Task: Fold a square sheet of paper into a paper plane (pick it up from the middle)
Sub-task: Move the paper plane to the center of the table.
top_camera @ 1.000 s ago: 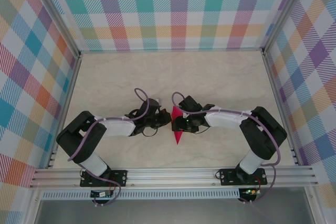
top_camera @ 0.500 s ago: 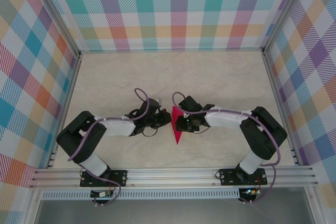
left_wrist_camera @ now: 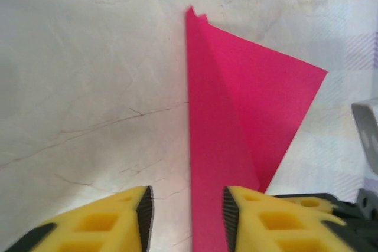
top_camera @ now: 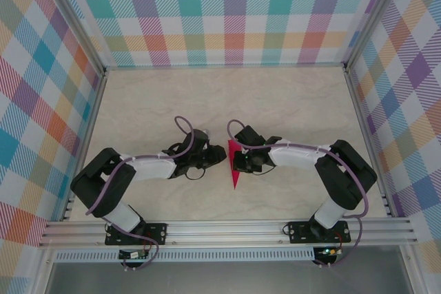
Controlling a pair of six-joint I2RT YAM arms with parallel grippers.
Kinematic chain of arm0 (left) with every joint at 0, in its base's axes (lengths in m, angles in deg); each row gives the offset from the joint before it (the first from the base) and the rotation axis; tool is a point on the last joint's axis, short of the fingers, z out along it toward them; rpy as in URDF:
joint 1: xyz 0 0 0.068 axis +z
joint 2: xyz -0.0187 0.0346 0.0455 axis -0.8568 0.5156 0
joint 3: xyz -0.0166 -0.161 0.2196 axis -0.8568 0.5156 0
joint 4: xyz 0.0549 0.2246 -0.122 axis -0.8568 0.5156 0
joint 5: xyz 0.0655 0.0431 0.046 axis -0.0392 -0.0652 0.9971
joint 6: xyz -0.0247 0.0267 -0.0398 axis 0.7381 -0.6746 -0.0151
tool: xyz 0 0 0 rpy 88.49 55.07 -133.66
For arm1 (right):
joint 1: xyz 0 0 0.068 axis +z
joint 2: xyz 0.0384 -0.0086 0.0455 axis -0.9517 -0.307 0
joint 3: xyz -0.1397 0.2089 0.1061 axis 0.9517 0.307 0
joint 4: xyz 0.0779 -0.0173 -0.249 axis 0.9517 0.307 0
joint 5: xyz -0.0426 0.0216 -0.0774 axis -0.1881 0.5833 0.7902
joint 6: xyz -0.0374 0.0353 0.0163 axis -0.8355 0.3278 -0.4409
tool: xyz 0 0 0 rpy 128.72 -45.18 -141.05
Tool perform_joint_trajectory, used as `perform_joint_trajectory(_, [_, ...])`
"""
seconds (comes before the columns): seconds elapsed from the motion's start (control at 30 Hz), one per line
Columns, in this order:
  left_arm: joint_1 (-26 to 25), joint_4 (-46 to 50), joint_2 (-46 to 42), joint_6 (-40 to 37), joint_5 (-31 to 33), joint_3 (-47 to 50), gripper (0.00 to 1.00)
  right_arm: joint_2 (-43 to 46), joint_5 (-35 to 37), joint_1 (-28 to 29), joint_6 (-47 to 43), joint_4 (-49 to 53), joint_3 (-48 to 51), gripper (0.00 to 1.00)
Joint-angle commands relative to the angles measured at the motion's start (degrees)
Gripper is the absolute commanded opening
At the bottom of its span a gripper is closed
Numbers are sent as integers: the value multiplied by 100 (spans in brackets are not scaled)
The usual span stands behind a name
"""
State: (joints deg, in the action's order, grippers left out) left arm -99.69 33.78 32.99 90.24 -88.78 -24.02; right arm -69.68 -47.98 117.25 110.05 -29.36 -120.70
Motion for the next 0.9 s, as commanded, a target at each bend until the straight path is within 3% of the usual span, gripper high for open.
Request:
perform_joint_trajectory(0.0, [42,972,-457,-159,594,-283,54,370,472,51,-126,720,-301,14])
perform_joint_trajectory(0.2, [65,2467,-1124,-369,1743,-656,80,484,1254,39,-533,1991,-761,15])
perform_joint_trajectory(0.4, [74,3486,-1747,-338,2992,-730,100,205,1737,23,-571,2094,-825,16])
perform_joint_trajectory(0.57, [100,3826,-1949,-337,3226,-704,100,-112,1656,23,-659,1989,-970,16])
perform_joint_trajectory(0.87, [122,3806,-1629,-326,3017,-735,100,-452,1506,25,-642,1847,-957,21])
